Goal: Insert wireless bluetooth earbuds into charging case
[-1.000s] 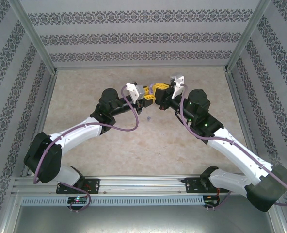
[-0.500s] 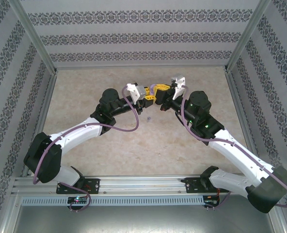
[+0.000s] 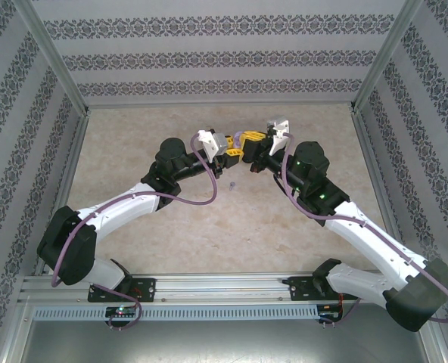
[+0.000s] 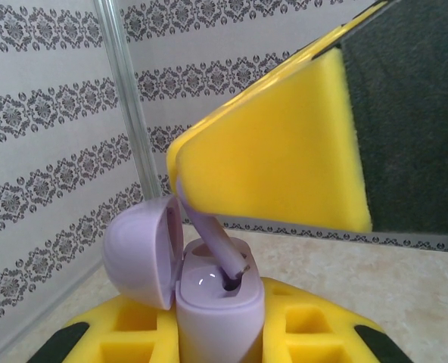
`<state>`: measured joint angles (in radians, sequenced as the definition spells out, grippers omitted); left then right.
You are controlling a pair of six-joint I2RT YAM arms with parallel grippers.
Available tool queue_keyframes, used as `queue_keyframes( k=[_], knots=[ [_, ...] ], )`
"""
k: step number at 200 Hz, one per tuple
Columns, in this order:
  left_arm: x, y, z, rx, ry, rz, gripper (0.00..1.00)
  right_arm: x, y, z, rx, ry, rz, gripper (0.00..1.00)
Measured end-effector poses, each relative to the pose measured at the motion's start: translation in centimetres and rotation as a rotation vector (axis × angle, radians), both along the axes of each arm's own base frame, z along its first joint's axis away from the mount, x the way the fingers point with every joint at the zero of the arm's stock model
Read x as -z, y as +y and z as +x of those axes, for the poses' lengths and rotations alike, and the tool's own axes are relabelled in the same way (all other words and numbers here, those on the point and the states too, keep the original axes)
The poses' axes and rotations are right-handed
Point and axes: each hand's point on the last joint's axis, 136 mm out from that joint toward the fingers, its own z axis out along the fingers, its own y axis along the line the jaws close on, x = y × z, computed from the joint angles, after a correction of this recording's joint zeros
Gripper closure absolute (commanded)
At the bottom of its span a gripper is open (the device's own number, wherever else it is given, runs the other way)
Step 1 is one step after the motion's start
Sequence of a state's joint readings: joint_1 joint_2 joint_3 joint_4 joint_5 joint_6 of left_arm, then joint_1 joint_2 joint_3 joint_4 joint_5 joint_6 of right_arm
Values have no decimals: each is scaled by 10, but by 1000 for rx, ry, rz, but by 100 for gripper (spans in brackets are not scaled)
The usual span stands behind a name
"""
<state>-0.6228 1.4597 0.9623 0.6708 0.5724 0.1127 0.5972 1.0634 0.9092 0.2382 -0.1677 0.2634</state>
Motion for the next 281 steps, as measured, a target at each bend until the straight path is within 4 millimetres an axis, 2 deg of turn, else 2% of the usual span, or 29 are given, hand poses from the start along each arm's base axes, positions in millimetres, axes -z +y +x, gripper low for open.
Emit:
queue_keyframes(
  k=[61,115,206,227,245,265,281],
  knots=[
    [2,0,0,-1,9,6,100,3,5,-3,-23,-14,-29,100],
    [3,-3,-4,6,14,10,100,6,-1,-9,-13,-45,-53,100],
    [-3,3,2,-47,28,-8,100,5,14,-12,-30,-105,-128,98],
    [-3,4,3,-58,33,-12,100,6,14,-11,-12,-114,-142,94],
    [-3,5,5,-66,38,-15,100,6,13,-10,2,-113,-145,82],
    [-5,7,7,-81,37,-20,100,11,12,-8,16,-86,-149,75],
    [-5,7,8,-85,36,-21,100,12,11,-7,24,-62,-132,74]
  ],
)
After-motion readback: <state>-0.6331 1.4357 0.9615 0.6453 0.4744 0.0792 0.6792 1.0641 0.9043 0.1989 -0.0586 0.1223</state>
